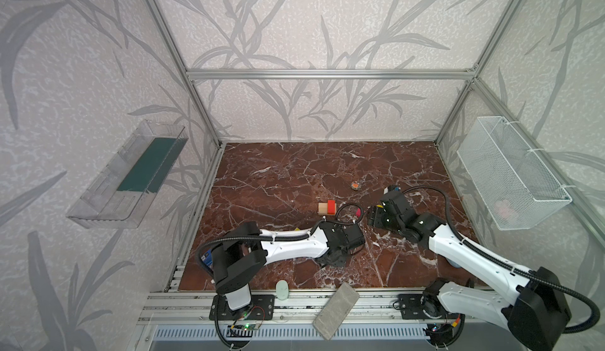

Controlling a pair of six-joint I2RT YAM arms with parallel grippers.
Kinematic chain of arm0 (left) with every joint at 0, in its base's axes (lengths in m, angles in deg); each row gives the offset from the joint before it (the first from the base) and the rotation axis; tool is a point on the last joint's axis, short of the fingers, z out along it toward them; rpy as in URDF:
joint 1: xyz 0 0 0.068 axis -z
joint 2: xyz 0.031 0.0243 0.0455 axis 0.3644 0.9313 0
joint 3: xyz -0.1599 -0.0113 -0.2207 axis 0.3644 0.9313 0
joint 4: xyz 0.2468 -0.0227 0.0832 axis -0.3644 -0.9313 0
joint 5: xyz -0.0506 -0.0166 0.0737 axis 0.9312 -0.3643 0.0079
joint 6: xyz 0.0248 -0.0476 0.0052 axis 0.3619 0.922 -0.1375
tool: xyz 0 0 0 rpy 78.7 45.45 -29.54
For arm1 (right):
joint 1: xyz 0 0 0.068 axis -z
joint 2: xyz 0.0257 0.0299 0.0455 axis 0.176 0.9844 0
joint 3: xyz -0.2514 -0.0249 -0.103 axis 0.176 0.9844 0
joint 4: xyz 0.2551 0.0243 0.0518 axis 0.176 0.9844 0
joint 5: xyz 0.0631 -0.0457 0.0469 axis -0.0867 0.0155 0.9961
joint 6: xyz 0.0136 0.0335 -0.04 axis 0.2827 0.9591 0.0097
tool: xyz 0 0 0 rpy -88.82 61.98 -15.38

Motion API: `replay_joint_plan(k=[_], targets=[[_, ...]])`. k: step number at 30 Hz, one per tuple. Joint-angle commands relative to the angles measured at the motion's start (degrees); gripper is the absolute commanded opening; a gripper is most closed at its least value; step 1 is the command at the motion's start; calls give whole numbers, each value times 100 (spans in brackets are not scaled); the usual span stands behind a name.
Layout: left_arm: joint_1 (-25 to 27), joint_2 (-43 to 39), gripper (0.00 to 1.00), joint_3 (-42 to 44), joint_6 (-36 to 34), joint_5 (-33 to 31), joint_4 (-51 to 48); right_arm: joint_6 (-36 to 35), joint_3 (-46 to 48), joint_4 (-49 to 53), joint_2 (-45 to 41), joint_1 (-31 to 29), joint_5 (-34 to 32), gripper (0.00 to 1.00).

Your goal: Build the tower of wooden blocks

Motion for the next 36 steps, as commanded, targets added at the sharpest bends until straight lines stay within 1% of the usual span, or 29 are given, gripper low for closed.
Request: replay_joint_plan(k=[1, 4, 8, 12, 18, 22, 25, 28, 36], targets=[[-276, -417, 17, -76, -162, -197, -274, 9, 7, -78, 30, 29, 60, 74], [-678, -674, 16, 11, -404, 1, -156, 15, -34, -133, 113, 28, 148, 74], [-1202, -886, 16, -147, -822, -99, -257, -5, -88, -127, 226, 27, 212, 74], [-1671, -847, 16, -415, -1238, -205, -231, -15, -135, -131, 288, 27, 210, 74], [-2304, -328, 16, -974, -1735, 9, -121, -35, -250, -63, 445, 28, 136, 74], [-2662, 303, 16, -1528, -2032, 448, -249, -48, -374, -62, 659, 27, 165, 74], [-2794, 727, 16, -1933, -2177, 451, -350, -78, -475, -111, 859, 30, 266, 74], [-2849, 927, 16, -2166, -2250, 474, -286, -106, -611, -33, 1032, 27, 343, 74], [-2932, 1285, 16, -2447, -2343, 689, -267, -208, -792, -84, 1223, 32, 289, 74]])
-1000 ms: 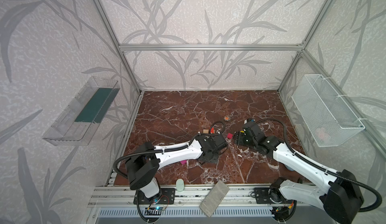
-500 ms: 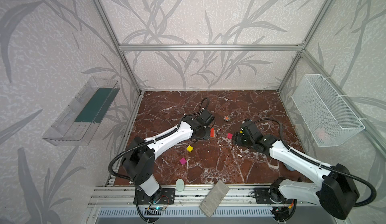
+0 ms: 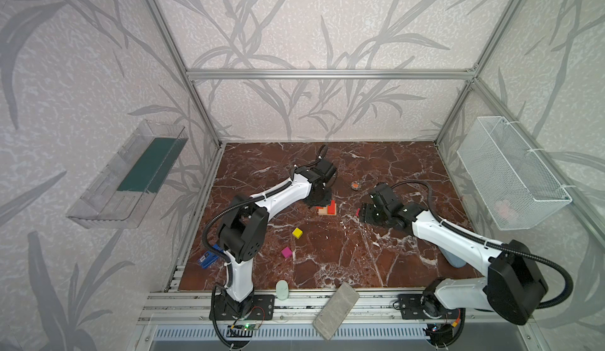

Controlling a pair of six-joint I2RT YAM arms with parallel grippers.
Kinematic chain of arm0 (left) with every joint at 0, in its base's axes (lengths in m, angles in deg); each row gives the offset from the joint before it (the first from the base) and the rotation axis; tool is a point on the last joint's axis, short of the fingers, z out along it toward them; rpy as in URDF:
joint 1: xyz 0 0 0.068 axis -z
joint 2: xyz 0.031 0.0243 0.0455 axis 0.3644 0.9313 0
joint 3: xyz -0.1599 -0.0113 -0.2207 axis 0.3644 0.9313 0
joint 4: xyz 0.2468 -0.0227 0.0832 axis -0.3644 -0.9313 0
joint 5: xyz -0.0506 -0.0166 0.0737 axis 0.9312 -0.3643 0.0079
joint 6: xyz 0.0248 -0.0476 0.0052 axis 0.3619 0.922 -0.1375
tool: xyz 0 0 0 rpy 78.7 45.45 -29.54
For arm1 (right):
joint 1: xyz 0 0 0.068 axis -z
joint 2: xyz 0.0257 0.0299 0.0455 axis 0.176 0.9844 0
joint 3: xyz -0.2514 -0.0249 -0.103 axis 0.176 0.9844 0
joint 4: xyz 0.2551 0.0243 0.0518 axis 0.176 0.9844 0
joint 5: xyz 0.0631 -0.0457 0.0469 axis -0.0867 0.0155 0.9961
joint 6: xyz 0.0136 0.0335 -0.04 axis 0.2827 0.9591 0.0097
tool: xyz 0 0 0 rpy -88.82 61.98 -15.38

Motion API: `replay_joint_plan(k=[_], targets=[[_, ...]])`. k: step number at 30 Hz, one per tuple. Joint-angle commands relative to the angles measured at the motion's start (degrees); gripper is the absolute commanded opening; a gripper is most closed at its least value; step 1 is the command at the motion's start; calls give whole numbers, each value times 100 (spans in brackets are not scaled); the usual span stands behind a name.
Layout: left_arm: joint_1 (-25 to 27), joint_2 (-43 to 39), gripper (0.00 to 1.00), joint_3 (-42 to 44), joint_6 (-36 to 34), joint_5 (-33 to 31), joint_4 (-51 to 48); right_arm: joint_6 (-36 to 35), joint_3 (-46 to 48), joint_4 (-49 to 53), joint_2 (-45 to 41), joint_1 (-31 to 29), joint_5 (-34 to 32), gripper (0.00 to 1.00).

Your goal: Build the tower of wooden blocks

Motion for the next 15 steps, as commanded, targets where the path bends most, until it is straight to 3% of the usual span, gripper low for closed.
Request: replay_joint_plan(k=[1, 15], targets=[[-43, 209, 16, -282, -137, 171, -180, -118, -187, -25, 28, 27, 28, 74], [-41, 548, 16, -449, -82, 187, -201, -128, -130, -150, -60, 27, 232, 74]])
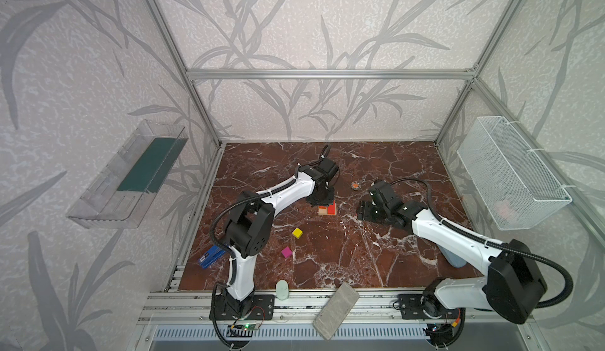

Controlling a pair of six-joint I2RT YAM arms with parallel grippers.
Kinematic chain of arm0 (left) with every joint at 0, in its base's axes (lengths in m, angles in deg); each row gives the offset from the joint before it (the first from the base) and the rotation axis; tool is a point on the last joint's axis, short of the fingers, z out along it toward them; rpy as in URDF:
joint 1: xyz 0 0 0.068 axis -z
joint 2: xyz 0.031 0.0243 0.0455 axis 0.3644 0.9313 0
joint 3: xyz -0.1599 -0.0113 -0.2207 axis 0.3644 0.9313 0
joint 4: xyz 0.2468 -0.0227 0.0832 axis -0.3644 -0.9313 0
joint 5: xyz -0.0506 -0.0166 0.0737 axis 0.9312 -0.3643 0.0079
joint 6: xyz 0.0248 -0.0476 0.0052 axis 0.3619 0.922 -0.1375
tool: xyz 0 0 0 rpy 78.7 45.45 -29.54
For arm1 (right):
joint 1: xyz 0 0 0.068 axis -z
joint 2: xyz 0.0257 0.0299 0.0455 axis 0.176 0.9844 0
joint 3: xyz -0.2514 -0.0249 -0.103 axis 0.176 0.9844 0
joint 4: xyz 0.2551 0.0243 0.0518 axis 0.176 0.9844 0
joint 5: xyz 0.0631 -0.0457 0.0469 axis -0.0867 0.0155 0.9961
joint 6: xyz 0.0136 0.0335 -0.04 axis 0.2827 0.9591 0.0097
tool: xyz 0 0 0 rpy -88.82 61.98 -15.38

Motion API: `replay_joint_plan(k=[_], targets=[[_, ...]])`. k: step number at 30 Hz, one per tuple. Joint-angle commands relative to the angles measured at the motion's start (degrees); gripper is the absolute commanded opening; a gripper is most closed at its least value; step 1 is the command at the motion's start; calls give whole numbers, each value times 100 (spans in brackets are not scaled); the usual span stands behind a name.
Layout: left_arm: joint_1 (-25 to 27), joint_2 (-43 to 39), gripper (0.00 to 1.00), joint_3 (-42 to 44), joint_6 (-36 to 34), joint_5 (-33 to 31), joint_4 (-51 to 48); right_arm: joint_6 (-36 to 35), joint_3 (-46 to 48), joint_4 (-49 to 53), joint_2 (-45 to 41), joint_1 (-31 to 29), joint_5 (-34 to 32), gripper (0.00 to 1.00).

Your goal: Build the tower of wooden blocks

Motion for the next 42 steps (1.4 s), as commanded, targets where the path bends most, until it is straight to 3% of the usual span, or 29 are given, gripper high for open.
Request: replay_joint_plan(k=[1, 25, 42], targets=[[-39, 179, 16, -158, -42, 54, -183, -11, -14, -54, -57, 31, 56, 74], [-39, 451, 21, -316, 170, -43, -261, -50, -67, -64, 165, 27, 133, 74], [-38, 500, 31, -343, 214, -39, -235, -45, -58, -83, 234, 28, 143, 74]])
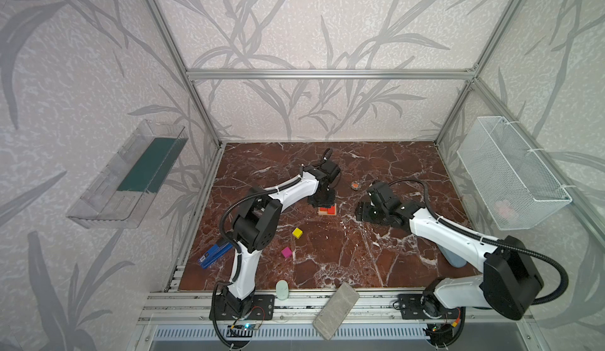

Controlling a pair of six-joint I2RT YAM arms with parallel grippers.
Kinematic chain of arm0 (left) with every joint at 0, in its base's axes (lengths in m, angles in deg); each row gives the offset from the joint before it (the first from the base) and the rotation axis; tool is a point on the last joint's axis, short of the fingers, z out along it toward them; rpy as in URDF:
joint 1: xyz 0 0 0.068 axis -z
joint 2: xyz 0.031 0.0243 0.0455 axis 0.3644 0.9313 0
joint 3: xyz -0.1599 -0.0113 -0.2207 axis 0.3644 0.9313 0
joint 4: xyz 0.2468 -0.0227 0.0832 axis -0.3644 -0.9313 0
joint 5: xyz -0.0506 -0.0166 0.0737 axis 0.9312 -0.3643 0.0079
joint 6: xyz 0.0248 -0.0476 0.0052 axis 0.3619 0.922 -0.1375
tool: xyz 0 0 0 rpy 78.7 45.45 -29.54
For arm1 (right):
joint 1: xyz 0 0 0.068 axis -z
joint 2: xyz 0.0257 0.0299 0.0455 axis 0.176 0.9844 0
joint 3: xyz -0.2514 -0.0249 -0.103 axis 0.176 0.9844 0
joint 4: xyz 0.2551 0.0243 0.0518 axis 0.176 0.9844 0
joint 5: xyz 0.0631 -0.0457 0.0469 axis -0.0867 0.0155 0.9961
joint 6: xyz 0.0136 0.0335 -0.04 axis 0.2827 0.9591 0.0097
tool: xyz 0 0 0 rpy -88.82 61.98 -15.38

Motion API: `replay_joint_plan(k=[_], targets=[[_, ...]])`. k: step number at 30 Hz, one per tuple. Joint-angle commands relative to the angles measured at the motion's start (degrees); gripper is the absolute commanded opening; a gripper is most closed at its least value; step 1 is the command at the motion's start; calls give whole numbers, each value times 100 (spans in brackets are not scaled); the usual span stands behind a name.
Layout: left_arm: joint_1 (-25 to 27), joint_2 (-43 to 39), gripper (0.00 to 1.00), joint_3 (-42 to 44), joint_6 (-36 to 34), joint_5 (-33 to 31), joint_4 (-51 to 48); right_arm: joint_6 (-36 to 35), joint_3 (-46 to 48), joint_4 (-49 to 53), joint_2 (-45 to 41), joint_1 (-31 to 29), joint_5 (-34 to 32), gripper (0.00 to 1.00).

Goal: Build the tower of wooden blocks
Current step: 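Lower the red block beside the standing red block onto the wooden blocks, then open the left gripper and raise it away from the two red blocks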

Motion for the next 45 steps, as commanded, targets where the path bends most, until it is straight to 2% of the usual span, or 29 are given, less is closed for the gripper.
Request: replay_joint_plan(k=[1, 28, 36, 40, 43, 45], targets=[[-39, 89, 31, -156, 28, -92, -135, -34, -58, -49, 71, 27, 23, 74], [-39, 52, 35, -201, 57, -94, -167, -13, -45, -73, 127, 28, 61, 74], [-39, -367, 35, -205, -9, -119, -195, -51, -91, -71, 76, 28, 107, 74], [-47, -614, 35, -153, -155, -326, -242, -48, -120, -102, 47, 28, 177, 74], [-112, -689, 32, -148, -284, -556, -302, -50, -129, -175, 54, 20, 278, 71], [-200, -673, 28, -174, -374, -599, -334, -39, -129, -216, 72, 9, 329, 65]])
